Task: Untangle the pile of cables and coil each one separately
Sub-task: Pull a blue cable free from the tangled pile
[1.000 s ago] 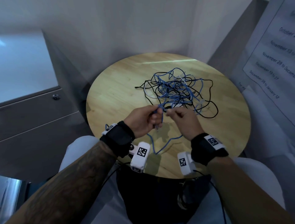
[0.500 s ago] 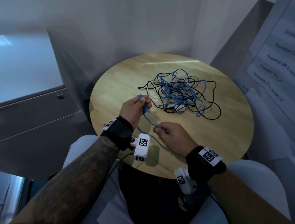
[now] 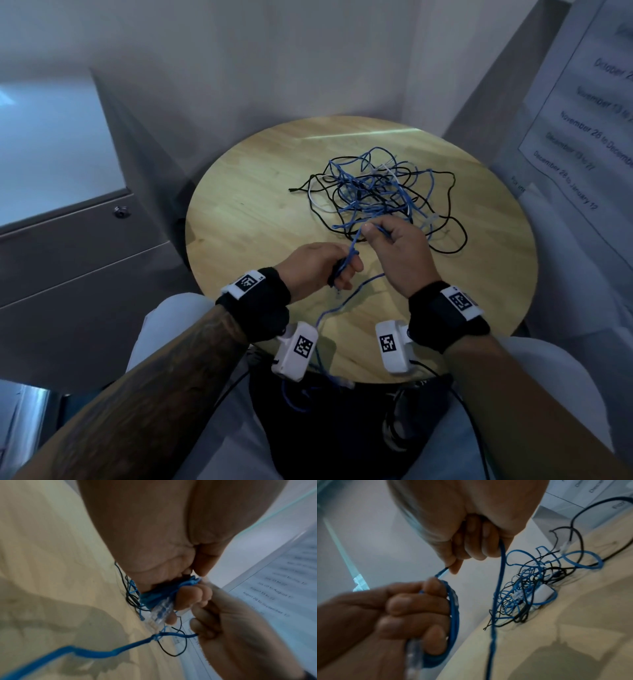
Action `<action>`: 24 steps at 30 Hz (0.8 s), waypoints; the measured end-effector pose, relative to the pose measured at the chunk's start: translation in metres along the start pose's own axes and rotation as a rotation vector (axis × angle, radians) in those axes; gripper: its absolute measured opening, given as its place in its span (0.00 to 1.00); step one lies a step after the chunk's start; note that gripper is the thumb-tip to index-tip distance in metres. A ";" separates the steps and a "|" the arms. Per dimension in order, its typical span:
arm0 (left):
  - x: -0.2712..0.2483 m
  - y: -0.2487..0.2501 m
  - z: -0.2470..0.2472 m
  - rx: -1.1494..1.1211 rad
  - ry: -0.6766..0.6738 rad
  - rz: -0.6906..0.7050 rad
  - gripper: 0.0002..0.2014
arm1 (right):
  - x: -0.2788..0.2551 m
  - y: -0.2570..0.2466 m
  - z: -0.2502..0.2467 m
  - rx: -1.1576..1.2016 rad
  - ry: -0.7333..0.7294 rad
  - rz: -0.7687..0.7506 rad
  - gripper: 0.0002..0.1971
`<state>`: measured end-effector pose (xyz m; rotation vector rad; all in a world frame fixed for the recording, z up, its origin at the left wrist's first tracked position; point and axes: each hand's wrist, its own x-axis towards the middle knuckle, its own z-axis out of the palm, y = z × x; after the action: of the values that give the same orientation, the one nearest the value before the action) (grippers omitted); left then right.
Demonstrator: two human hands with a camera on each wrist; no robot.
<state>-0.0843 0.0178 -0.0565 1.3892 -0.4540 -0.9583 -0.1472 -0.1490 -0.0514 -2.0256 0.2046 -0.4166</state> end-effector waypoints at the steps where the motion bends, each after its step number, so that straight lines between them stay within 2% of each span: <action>1: -0.001 0.001 0.000 -0.042 -0.023 -0.015 0.18 | 0.001 0.004 0.001 0.016 -0.007 0.022 0.10; 3: -0.004 0.004 -0.003 -0.168 -0.054 -0.024 0.16 | 0.001 0.013 0.005 0.023 -0.053 0.068 0.10; 7: -0.004 0.011 -0.012 -0.492 -0.071 0.082 0.15 | -0.007 0.021 0.026 0.076 -0.217 0.117 0.15; 10: 0.002 0.013 -0.026 -0.669 0.064 0.154 0.13 | -0.021 0.017 0.040 0.052 -0.325 0.161 0.14; 12: 0.006 0.011 -0.036 -0.700 0.192 0.162 0.14 | -0.028 0.013 0.045 0.027 -0.392 0.147 0.14; 16: 0.010 0.005 -0.037 -0.575 0.375 0.209 0.14 | -0.033 0.006 0.049 -0.115 -0.459 0.061 0.15; 19: 0.009 0.002 -0.035 -0.408 0.405 0.243 0.12 | -0.034 -0.001 0.041 -0.124 -0.400 0.023 0.13; 24: 0.008 -0.007 -0.027 0.208 0.469 0.280 0.09 | -0.031 -0.019 0.019 0.073 -0.342 0.115 0.14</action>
<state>-0.0609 0.0283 -0.0698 1.6297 -0.3848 -0.3462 -0.1689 -0.1143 -0.0489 -1.9664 0.0926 -0.0024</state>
